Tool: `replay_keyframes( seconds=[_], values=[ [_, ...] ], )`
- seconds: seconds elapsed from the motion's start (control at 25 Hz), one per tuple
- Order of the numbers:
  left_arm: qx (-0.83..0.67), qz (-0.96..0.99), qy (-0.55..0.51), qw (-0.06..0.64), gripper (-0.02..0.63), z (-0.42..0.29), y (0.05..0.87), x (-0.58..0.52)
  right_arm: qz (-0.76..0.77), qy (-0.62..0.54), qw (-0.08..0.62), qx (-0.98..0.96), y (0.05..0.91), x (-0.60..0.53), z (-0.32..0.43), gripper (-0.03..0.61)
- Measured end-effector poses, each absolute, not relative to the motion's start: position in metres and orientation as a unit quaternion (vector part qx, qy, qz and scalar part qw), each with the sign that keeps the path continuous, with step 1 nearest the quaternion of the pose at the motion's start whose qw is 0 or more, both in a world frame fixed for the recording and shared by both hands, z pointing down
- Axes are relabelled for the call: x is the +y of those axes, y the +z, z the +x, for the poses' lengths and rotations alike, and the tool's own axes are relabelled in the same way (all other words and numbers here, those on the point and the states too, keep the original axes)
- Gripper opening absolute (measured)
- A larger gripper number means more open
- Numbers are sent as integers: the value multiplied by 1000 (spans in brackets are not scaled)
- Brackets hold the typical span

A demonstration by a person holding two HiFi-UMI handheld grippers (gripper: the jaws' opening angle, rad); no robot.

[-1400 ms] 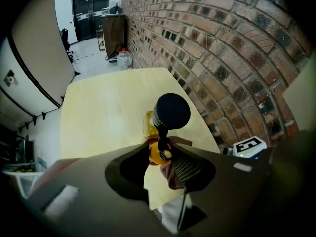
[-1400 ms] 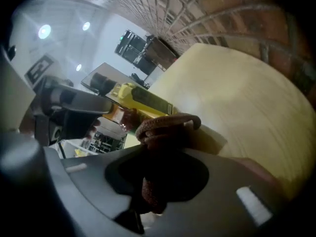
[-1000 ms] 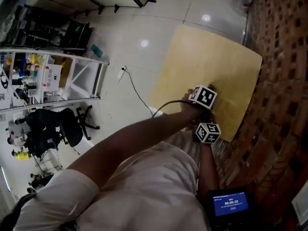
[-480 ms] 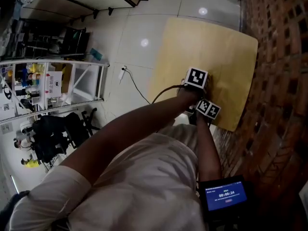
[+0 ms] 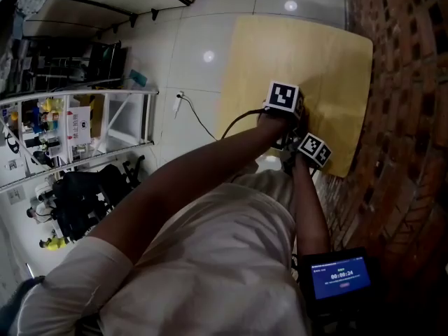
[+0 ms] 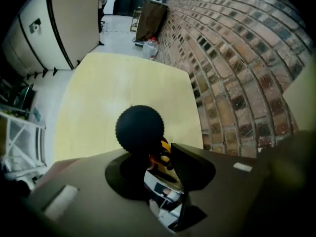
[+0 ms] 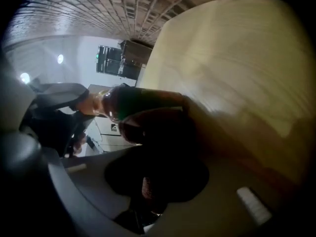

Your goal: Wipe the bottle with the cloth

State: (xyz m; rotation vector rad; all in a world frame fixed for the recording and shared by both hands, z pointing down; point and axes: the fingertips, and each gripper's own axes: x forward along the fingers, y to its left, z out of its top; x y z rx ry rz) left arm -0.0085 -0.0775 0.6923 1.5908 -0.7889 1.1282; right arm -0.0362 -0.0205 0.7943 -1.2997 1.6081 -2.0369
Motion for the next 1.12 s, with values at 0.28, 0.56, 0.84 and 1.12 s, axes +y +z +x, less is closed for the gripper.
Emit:
replay_keyframes(
  seconds=[0.28,0.56,0.84,1.12],
  values=[
    [-294,692,488,443,200,0,681,-70,-470,-637,76,607,761,12,-12,86],
    [-221,759,498,356,219,10,676,-60,-504,-599,51,620,756,13,9,87],
    [-135,824,537,123,218,1,660,-62,-535,-571,55,620,750,4,23,87],
    [39,781,537,-316,216,8,653,-66,-547,-566,61,614,748,6,39,87]
  ],
)
